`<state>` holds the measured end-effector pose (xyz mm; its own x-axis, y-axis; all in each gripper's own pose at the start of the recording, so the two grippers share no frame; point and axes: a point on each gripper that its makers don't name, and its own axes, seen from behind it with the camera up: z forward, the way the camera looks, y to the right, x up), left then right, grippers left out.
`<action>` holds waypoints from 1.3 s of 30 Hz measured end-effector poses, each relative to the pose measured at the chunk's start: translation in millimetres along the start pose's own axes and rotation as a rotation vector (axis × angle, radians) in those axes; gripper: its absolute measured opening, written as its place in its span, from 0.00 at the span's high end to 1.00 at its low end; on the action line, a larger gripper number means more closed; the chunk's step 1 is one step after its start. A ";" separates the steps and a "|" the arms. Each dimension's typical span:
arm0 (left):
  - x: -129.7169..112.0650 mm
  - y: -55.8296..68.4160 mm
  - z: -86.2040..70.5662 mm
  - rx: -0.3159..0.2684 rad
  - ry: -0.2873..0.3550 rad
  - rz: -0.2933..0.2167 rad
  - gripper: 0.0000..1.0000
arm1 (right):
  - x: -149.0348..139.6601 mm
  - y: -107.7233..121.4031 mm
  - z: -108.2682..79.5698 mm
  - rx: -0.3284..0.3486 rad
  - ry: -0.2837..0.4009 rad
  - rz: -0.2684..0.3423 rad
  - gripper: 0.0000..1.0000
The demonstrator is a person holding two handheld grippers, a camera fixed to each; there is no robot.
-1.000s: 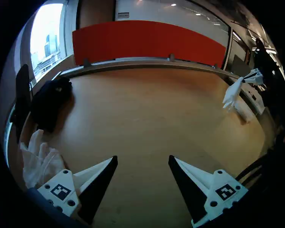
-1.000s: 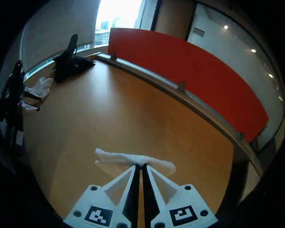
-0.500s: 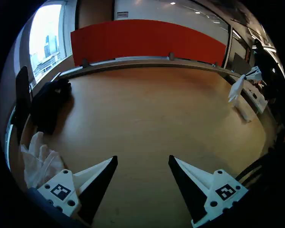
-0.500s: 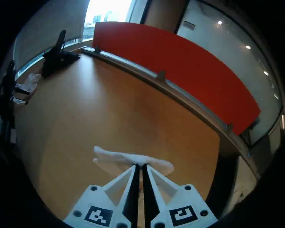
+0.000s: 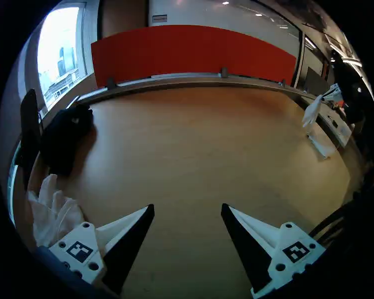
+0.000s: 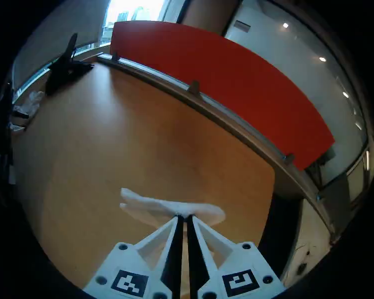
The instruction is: Fold towel
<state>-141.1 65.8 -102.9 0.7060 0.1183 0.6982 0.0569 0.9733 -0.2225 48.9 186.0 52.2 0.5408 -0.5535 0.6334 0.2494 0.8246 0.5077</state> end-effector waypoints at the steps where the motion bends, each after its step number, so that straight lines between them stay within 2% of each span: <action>1: 0.0 0.0 0.0 0.000 0.000 0.000 0.00 | -0.6 1.2 -0.6 -0.001 0.000 0.002 0.95; 9: 1.5 2.2 1.2 0.001 -0.002 0.003 0.00 | -11.9 7.9 -7.9 -0.008 -0.009 0.015 0.95; 15: 3.7 5.1 2.0 -0.004 0.000 0.013 0.00 | -32.8 11.8 -18.2 -0.022 -0.022 0.041 0.95; 27: 1.5 4.1 1.8 -0.005 -0.006 0.024 0.00 | -111.3 18.3 -36.5 -0.062 -0.093 0.123 0.95; 39: -1.9 1.9 -2.1 0.000 -0.009 0.029 0.00 | -180.1 0.8 -32.5 -0.062 -0.183 0.180 0.95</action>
<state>-140.8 67.0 -106.1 0.7011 0.1487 0.6974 0.0359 0.9694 -0.2427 -22.2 290.1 -80.5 0.4281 -0.4046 0.8081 0.2143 0.9141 0.3442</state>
